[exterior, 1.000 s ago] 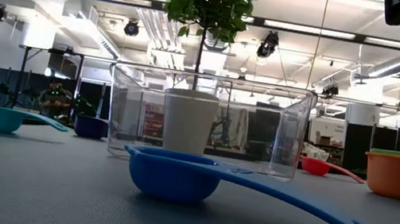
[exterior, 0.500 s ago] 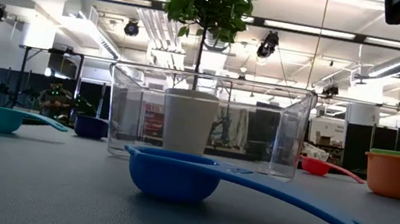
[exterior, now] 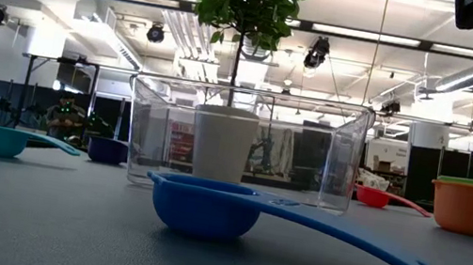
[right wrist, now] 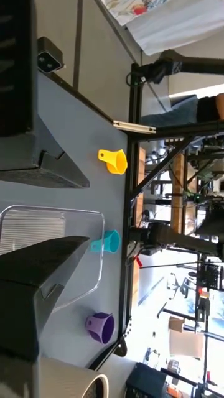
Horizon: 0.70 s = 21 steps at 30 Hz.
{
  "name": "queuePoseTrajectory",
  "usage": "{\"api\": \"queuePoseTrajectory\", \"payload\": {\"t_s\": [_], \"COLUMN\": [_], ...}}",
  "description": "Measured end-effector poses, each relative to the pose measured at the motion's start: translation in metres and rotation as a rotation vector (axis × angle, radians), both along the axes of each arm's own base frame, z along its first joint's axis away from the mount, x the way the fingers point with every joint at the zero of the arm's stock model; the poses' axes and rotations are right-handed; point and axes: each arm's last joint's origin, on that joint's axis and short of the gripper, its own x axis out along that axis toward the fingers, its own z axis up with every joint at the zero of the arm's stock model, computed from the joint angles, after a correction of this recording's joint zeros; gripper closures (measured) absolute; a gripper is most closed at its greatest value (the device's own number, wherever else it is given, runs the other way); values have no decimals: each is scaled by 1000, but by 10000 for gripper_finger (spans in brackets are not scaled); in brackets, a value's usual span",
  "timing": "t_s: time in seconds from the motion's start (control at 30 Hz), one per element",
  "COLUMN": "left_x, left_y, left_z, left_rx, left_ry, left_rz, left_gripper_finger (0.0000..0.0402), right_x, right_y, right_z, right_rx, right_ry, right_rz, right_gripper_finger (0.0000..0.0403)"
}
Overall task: Nest measuring cups in basket
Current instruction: Stack the yellow measuring cup on top of the green measuring cup
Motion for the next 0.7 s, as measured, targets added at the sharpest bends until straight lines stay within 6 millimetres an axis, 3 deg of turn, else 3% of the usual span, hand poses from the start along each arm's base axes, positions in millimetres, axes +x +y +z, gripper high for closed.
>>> {"api": "queuePoseTrajectory", "payload": {"t_s": [0.17, 0.33, 0.53, 0.7], "left_x": [17, 37, 53, 52], "left_y": [-44, -75, -101, -112], "left_z": [-18, -55, -100, -120], "left_rx": [-46, -155, -187, -189], "left_ry": [182, 447, 676, 802], "left_rz": [-28, 6, 18, 42], "left_gripper_finger": [377, 308, 222, 177], "right_x": [0, 0, 0, 0], "right_y": [0, 0, 0, 0], "right_z": [1, 4, 4, 4], "right_rx": [6, 5, -1, -9], "right_ry": [-9, -16, -18, -18], "right_rz": [0, 1, 2, 2], "right_gripper_finger": [280, 280, 280, 280]}}
